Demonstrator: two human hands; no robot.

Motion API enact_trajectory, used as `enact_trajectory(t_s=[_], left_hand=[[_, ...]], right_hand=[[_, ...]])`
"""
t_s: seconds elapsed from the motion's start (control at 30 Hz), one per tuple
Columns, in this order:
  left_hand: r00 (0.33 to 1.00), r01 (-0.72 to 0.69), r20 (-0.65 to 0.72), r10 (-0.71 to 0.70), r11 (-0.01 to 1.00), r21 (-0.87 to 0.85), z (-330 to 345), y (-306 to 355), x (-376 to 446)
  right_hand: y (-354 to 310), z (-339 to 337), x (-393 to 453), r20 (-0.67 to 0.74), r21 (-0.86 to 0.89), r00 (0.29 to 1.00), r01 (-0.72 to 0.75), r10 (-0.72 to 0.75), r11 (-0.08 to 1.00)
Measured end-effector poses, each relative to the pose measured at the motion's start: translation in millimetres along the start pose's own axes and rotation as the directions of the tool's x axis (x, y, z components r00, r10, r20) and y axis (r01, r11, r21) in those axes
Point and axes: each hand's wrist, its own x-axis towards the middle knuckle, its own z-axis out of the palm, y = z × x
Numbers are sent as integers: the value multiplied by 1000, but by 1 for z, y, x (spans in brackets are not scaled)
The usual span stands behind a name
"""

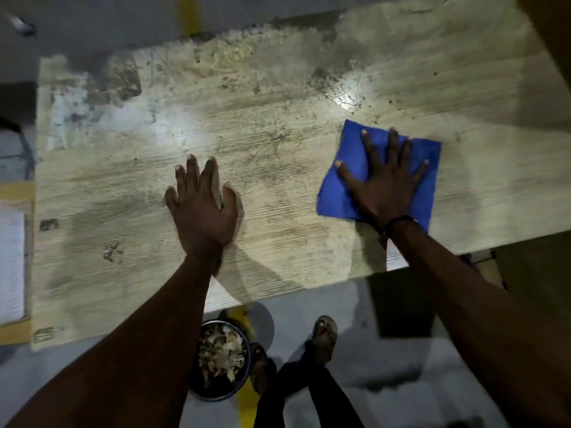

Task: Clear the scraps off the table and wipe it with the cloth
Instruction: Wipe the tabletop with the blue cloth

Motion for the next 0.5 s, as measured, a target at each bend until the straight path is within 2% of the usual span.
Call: enact_trajectory(t_s=[0.03,0.1,0.2,0.27,0.33,0.43,0.5], left_hand=[[1000,0,2,0,1000,5,0,0,0],[1000,-2,-1,2,1000,23,1,1,1],[1000,-11,-17,12,1000,21,1,1,1],[1000,-11,-17,11,1000,15,0,0,-1],[1000,-4,-5,4,1000,3,0,0,-1],[1000,6,4,-6,1000,1,-1,0,-1],[1000,8,14,-7,1000,-18,0,-1,-1]], right_hand=[[-11,6,-7,-24,-17,1000,19,-19,1000],[-45,20,-34,-60,-65,981,179,-183,982],[-87,34,-78,10,-34,852,523,-523,852],[-91,39,-77,15,-20,797,605,-604,796],[-86,39,-49,-12,-31,830,556,-557,830],[-72,28,15,-29,-46,933,357,-359,933],[-64,16,47,-5,-16,972,235,-235,972]])
